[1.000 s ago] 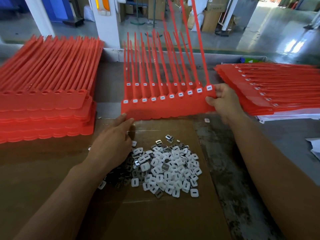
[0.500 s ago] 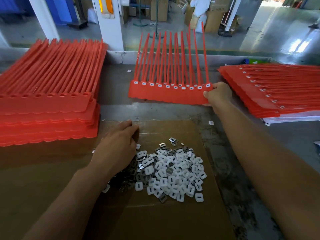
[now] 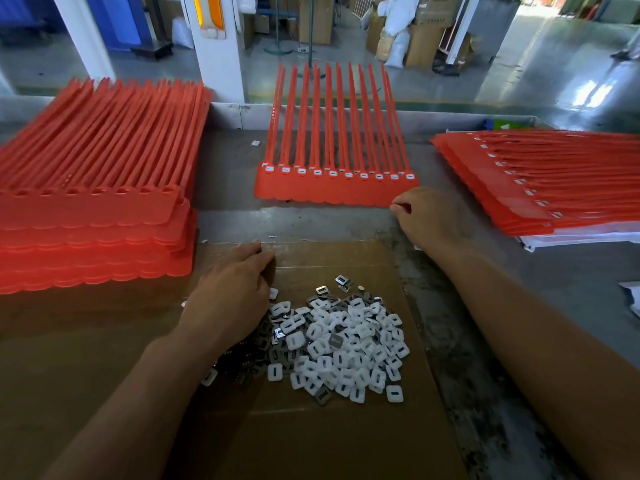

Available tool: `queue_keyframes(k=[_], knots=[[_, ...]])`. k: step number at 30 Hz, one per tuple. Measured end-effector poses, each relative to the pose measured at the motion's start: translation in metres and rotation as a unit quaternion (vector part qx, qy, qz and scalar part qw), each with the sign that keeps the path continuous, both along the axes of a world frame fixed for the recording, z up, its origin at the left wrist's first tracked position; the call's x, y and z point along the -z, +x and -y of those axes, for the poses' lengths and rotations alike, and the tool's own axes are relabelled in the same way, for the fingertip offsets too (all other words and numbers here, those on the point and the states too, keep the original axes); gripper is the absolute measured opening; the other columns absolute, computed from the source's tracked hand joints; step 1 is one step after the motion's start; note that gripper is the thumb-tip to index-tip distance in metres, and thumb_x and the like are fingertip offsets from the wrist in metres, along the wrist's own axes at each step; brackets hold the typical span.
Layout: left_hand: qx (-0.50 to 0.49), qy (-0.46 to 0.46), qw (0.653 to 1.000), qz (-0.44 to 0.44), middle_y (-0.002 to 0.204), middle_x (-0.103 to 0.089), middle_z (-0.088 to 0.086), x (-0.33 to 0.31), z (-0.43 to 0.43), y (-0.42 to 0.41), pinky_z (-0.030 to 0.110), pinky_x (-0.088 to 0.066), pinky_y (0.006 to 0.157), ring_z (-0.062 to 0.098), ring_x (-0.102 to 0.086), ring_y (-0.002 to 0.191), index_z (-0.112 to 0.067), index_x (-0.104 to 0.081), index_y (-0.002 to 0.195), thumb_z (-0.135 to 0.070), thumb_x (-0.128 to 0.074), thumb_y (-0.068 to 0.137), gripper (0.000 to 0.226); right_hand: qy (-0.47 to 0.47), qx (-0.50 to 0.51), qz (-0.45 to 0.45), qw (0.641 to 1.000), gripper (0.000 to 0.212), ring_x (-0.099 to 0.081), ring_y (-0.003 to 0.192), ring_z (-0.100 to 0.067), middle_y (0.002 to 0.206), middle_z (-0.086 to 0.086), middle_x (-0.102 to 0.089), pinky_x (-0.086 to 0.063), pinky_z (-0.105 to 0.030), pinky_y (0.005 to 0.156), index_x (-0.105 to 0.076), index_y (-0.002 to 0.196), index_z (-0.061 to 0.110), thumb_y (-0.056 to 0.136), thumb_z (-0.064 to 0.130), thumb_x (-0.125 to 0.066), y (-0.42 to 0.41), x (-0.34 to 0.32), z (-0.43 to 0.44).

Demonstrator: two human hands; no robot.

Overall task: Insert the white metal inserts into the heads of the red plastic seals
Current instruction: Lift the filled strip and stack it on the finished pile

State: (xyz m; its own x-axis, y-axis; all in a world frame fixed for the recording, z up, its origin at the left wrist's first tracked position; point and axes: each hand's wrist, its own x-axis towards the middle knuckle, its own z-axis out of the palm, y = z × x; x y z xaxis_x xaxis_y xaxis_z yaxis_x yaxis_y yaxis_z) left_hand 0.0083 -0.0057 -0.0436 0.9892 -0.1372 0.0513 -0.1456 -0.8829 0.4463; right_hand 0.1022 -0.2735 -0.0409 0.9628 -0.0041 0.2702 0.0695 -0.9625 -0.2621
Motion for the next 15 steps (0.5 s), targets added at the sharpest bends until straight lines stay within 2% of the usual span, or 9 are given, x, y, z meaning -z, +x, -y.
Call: queue_keyframes(k=[4, 6, 9, 11, 13, 14, 15], knots=[[-0.002, 0.002, 1.0, 0.003, 0.145, -0.035, -0.002, -0.001, 0.0, -0.001, 0.035, -0.028, 0.105, 0.019, -0.036, 0.129, -0.018, -0.048, 0.131, -0.01, -0.038, 0.091, 0.042, 0.005, 0.005, -0.005, 1.0, 0.022, -0.056, 0.098, -0.022, 0.105, -0.007, -0.066, -0.04, -0.03, 0.082, -0.07, 0.1, 0.011, 0.091, 0.021, -0.054, -0.004, -0.012, -0.016], [-0.001, 0.003, 1.0, 0.01, 0.142, -0.038, -0.001, -0.002, 0.0, -0.001, 0.035, -0.031, 0.103, 0.019, -0.038, 0.127, -0.018, -0.051, 0.129, -0.011, -0.039, 0.091, 0.039, 0.043, -0.033, -0.004, 0.999, 0.02, -0.058, 0.099, -0.022, 0.104, -0.008, -0.068, -0.041, -0.031, 0.085, -0.071, 0.099, 0.009, 0.09, 0.017, -0.055, -0.009, -0.022, -0.039], [-0.009, 0.012, 1.0, 0.019, 0.14, -0.041, -0.002, -0.004, 0.0, -0.003, 0.034, -0.033, 0.101, 0.018, -0.038, 0.126, -0.019, -0.05, 0.13, -0.015, -0.042, 0.092, 0.04, 0.089, -0.114, -0.051, 0.988, 0.02, -0.062, 0.094, -0.019, 0.098, -0.005, -0.07, -0.044, -0.03, 0.084, -0.072, 0.093, 0.008, 0.091, 0.015, -0.054, -0.02, -0.038, -0.086], [-0.012, 0.015, 0.999, 0.027, 0.138, -0.042, -0.001, -0.005, 0.0, -0.004, 0.035, -0.034, 0.101, 0.017, -0.039, 0.125, -0.019, -0.05, 0.13, -0.017, -0.044, 0.091, 0.04, 0.119, -0.174, -0.083, 0.974, 0.021, -0.063, 0.091, -0.02, 0.096, -0.01, -0.07, -0.045, -0.031, 0.083, -0.07, 0.091, 0.002, 0.091, 0.015, -0.053, -0.028, -0.049, -0.118], [-0.007, 0.019, 0.999, 0.027, 0.137, -0.043, 0.0, -0.005, -0.002, -0.004, 0.036, -0.035, 0.102, 0.018, -0.039, 0.124, -0.019, -0.051, 0.13, -0.018, -0.044, 0.09, 0.04, 0.188, -0.223, -0.122, 0.949, 0.022, -0.062, 0.083, -0.021, 0.095, -0.017, -0.069, -0.044, -0.031, 0.079, -0.068, 0.092, -0.004, 0.09, 0.012, -0.053, -0.035, -0.058, -0.15], [-0.004, 0.024, 0.999, 0.023, 0.136, -0.044, 0.002, -0.005, -0.002, -0.005, 0.037, -0.037, 0.101, 0.019, -0.04, 0.123, -0.017, -0.052, 0.128, -0.017, -0.043, 0.09, 0.039, 0.259, -0.238, -0.16, 0.922, 0.021, -0.06, 0.076, -0.021, 0.097, -0.022, -0.067, -0.047, -0.03, 0.074, -0.066, 0.095, -0.008, 0.09, 0.009, -0.053, -0.039, -0.062, -0.165], [-0.003, 0.023, 0.999, 0.026, 0.133, -0.047, 0.003, -0.005, -0.001, -0.004, 0.038, -0.039, 0.099, 0.021, -0.042, 0.121, -0.014, -0.054, 0.126, -0.015, -0.043, 0.09, 0.038, 0.354, -0.236, -0.21, 0.88, 0.021, -0.058, 0.072, -0.021, 0.102, -0.027, -0.065, -0.05, -0.028, 0.068, -0.063, 0.101, -0.011, 0.091, 0.006, -0.052, -0.042, -0.067, -0.179]])
